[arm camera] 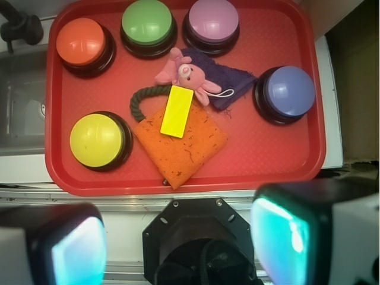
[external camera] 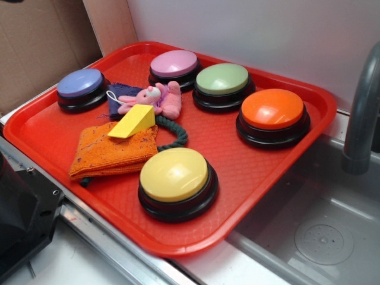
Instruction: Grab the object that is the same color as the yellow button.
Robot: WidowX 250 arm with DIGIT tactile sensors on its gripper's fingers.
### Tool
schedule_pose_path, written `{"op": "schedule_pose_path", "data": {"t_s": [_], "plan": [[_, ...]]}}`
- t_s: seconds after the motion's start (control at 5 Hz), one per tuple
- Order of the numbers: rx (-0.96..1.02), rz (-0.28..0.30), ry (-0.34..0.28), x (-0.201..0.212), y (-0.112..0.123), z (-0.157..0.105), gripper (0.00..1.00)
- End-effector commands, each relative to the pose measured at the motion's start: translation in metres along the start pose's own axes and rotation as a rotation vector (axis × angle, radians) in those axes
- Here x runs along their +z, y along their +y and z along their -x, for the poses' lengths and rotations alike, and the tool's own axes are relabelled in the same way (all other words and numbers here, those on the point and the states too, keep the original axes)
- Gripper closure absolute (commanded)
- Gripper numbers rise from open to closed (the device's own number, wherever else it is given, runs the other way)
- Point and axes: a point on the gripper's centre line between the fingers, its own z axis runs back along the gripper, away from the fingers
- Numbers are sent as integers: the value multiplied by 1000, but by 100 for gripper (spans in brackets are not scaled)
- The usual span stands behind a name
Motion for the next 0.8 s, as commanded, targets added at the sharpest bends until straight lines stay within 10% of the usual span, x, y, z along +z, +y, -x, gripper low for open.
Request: {"op": "schedule_pose_path", "data": {"t_s": [0.0,0.6], "plan": [[0,0,0,0,0,0,0],[87,71,-35,-83,-4,-62,0]]}}
